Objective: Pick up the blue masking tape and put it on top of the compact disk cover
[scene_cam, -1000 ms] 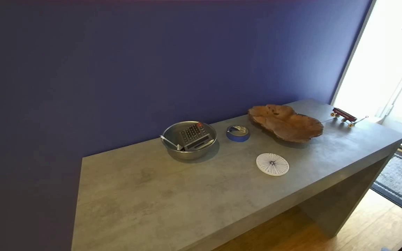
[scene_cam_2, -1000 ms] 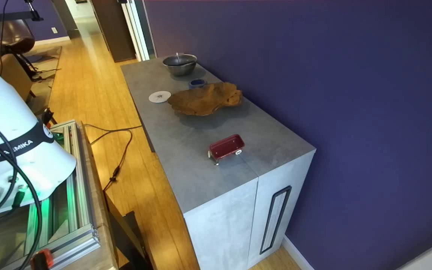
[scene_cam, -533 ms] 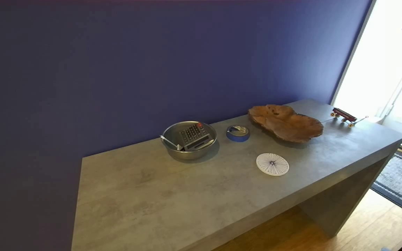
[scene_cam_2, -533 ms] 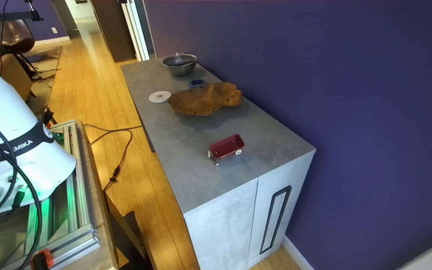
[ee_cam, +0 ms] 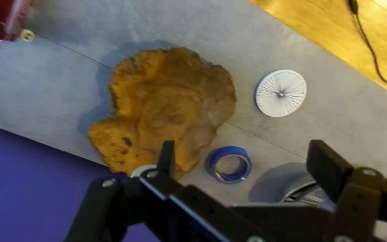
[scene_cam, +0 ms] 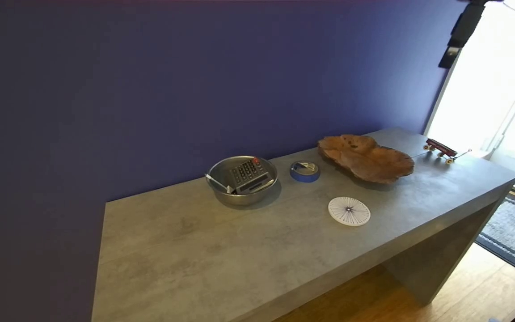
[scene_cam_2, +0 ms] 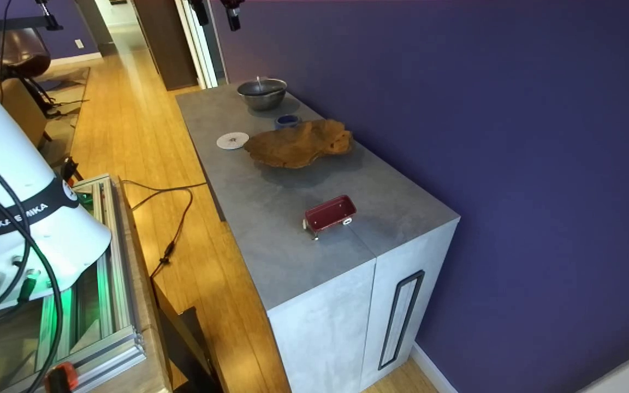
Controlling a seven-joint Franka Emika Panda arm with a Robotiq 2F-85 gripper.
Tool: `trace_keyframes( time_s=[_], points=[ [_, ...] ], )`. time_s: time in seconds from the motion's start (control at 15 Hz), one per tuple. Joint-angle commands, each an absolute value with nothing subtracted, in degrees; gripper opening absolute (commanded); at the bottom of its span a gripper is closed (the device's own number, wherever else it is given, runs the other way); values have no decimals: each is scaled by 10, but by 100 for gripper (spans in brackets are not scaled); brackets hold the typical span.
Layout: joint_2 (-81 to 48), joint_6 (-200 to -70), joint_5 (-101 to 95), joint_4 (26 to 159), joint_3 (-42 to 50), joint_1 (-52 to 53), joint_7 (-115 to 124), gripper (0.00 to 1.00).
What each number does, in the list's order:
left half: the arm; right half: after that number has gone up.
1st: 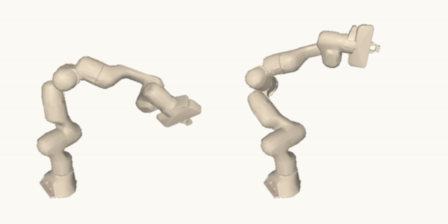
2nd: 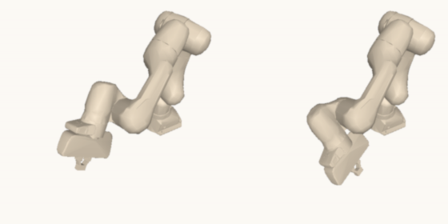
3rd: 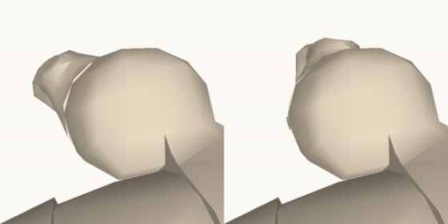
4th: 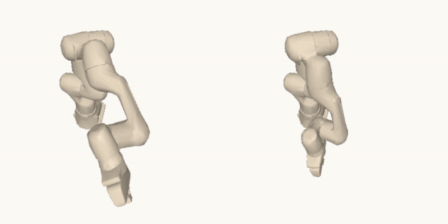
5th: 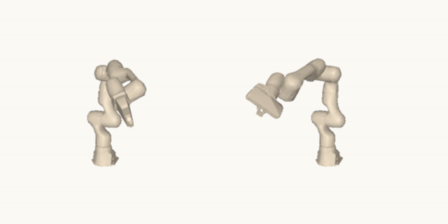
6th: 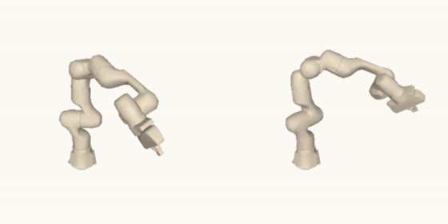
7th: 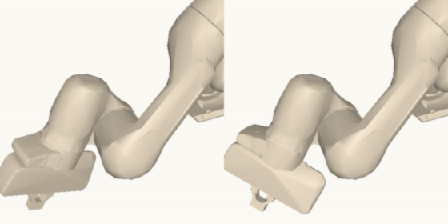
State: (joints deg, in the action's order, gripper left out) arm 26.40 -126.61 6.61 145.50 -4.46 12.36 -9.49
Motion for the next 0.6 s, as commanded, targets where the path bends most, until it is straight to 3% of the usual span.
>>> trace_keyframes(
  time_s=[0.0, 0.07, 0.53],
  points=[
    [143, -1367, 180, 1422, -42, 191, -166, 100],
    [201, -1336, 131, 1449, -53, 158, -127, 100],
    [151, -1339, 119, 1433, -64, 153, -124, 100]
  ],
)
